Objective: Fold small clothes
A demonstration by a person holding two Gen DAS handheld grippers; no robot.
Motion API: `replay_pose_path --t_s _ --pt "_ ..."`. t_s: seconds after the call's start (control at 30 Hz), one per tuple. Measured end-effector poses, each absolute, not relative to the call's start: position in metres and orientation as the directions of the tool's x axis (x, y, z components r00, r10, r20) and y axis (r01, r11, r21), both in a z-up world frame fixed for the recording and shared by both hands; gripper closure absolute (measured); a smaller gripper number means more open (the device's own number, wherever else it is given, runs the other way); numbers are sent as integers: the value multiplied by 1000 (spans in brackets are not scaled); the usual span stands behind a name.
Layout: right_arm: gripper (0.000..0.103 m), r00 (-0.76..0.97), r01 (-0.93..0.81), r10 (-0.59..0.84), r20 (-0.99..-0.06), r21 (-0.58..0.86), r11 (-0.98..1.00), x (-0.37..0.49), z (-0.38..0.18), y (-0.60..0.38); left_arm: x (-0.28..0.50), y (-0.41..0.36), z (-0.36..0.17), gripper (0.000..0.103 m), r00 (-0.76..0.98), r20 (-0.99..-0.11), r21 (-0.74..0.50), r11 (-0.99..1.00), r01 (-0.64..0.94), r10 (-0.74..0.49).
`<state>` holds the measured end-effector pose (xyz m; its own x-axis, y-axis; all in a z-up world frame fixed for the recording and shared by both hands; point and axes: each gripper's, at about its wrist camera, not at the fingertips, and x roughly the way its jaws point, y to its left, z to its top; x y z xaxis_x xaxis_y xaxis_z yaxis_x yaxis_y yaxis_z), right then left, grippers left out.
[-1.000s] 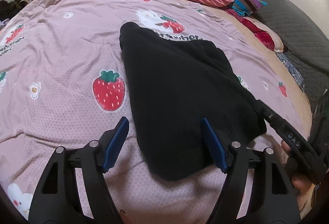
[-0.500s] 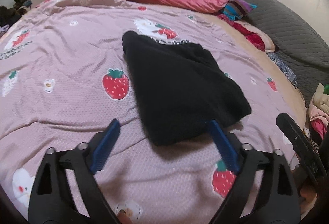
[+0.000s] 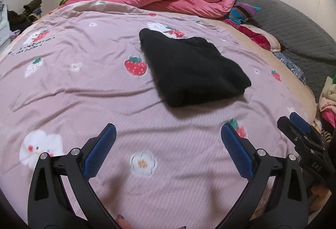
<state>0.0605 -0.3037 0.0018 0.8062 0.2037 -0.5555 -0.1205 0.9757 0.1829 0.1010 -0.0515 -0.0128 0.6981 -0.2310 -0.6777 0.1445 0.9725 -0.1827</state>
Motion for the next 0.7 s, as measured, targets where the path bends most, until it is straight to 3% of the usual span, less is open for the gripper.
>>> replay_pose_path --t_s 0.7 --pt "4 813 -80 143 -564 136 987 34 -21 -305 78 -46 -36 9 695 -685 -148 976 161 -219"
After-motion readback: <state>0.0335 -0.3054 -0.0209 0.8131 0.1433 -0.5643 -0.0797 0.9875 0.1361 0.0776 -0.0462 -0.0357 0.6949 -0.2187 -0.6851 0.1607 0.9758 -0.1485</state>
